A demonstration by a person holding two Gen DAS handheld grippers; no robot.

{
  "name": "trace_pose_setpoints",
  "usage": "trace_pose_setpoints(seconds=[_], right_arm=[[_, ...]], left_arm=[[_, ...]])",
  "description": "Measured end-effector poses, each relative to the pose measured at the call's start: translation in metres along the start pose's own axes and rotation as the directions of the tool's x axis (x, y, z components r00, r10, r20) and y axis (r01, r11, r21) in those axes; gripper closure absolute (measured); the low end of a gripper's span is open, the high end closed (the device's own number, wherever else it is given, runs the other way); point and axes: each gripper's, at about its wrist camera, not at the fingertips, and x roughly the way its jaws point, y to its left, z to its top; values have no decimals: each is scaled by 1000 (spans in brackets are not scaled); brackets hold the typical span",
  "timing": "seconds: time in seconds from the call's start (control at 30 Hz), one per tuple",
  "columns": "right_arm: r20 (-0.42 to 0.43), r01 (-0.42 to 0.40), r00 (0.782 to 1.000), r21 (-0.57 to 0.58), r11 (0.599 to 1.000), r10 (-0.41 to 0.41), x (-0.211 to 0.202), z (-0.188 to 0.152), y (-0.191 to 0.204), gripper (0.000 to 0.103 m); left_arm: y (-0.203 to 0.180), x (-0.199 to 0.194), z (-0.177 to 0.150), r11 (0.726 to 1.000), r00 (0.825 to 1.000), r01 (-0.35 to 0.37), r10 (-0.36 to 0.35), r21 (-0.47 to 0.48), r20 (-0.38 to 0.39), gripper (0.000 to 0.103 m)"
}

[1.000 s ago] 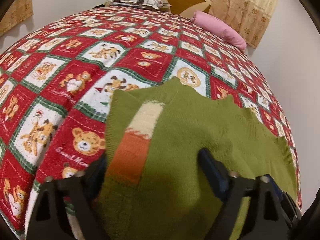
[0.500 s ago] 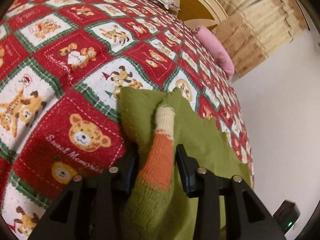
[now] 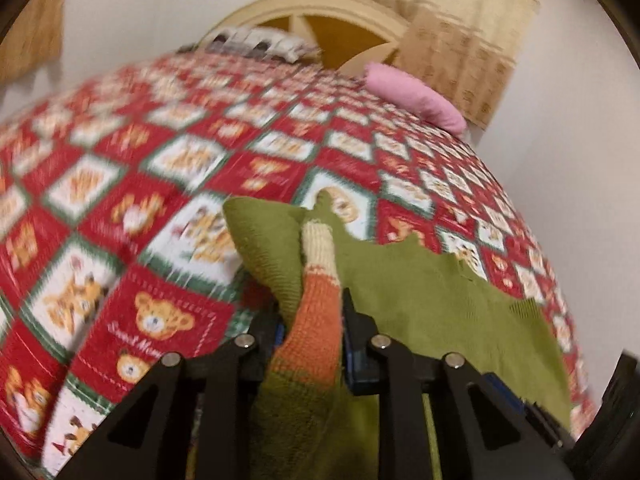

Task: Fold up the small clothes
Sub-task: 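Lift the sweater edge with the left tool while the right tool grasps beside it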

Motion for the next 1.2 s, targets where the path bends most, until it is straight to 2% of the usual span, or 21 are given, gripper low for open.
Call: trace_pose_setpoints(seconds=[0.17, 0.3, 0.4, 0.73, 0.83, 0.93, 1.0, 1.07, 1.2], right_arm=[[3, -10, 1000, 9, 1000, 10, -1, -1, -2, 77], [4, -24, 1000, 23, 999, 24, -1, -1, -5, 77], [5, -41, 999, 39, 998, 41, -2, -1, -7, 77], [11, -28, 1000, 20, 999, 28, -7, 2, -7, 76], [14, -98, 995, 69, 993, 97, -16, 3, -20, 73], [27, -225, 974, 174, 959, 224, -19, 9, -40, 65], [33, -273, 962, 222, 936, 273, -19, 17, -48, 52], [30, -313, 948, 248, 917, 315, -15, 30, -49, 48], [-28, -436, 888, 263, 861, 459, 10, 55, -33, 45]], left_arm=[[-44, -13, -2, 982, 998, 3, -13, 189, 54, 81], [-72, -9, -13, 959, 999, 24, -36, 284, 38, 81], [-73, 6, -23, 958, 999, 54, -53, 282, -10, 81], [-61, 6, -27, 966, 987, 160, -162, 204, -6, 81], [-55, 7, -27, 965, 981, 191, -192, 178, -9, 81], [-59, 7, -30, 963, 983, 179, -183, 203, -1, 81], [-64, 7, -32, 960, 986, 163, -168, 226, 4, 81], [-65, 7, -33, 959, 988, 151, -157, 239, 7, 81], [-69, 7, -35, 956, 990, 129, -137, 265, 12, 81]])
